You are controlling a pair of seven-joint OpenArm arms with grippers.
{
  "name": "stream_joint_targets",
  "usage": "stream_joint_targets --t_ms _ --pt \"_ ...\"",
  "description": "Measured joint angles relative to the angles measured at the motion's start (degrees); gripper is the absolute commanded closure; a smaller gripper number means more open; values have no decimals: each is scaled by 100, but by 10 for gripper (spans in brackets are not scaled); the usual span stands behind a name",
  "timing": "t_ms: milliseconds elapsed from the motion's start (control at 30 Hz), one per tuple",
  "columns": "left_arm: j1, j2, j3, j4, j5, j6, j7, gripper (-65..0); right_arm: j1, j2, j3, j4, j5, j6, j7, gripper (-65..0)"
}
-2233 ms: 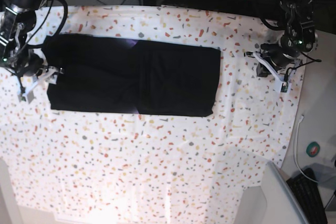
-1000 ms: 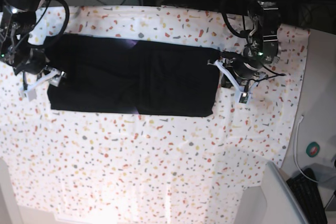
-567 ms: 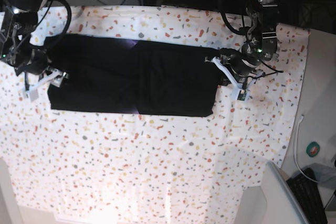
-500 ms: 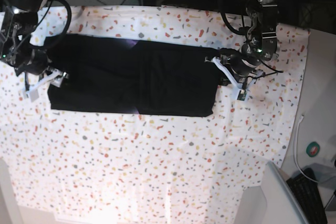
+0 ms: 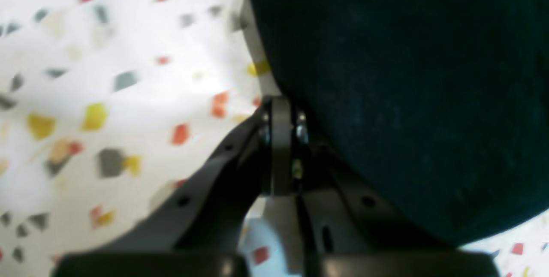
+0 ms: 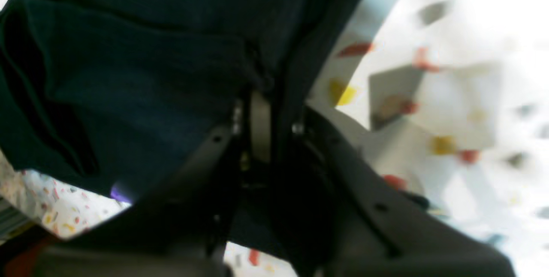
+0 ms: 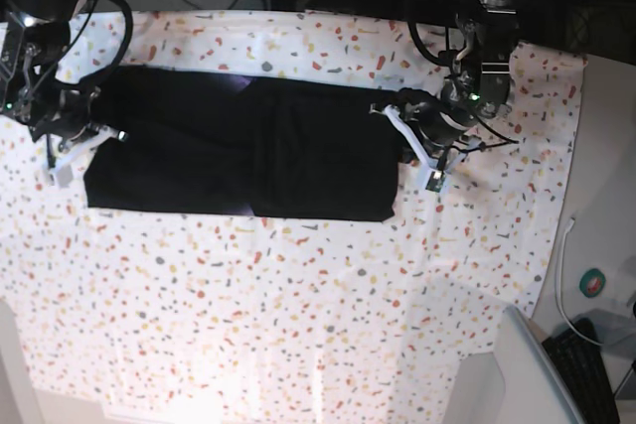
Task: Layout the t-shirt on the table in an organized manner, then fold the t-shirt properly
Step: 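Grasp both strip ends and fold them toward each other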
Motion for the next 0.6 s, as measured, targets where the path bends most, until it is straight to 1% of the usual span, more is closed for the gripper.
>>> stream_joint_targets --t_ms 133,200,267,333,400,433,467,500,533,567,600 --pt "-9 103 131 4 0 17 -2 0 28 223 0 24 -35 -2 -2 0" --pt "-20 179 214 2 4 -26 13 0 7 267 0 136 -81 -17 -13 0" --pt "-24 205 361 2 4 -24 20 0 -46 284 -184 455 -162 -74 -162 0" --pt "-37 195 525 0 2 -20 17 0 -105 278 -494 894 -466 -70 -326 0" --pt "-52 229 660 0 4 -17 24 0 -190 173 -758 1432 -835 -66 -396 0" --pt "-52 293 695 0 57 0 20 0 -212 70 -861 1665 -1034 -81 -461 0" --pt "-55 356 734 0 94 26 26 0 -232 -76 -911 1902 -1257 -177 -573 0" --pt "-57 396 776 0 90 22 48 0 -269 -214 -966 2127 -1432 -402 -693 0" --pt "-46 435 804 0 90 -4 50 0 -332 -354 -1012 2380 -1716 -481 -750 0" --pt "-46 476 798 0 87 -4 48 0 -380 -452 -1067 2566 -1788 -557 -813 0" --pt "-52 494 791 -4 90 -24 63 0 -431 -516 -1200 2756 -1998 -588 -844 0"
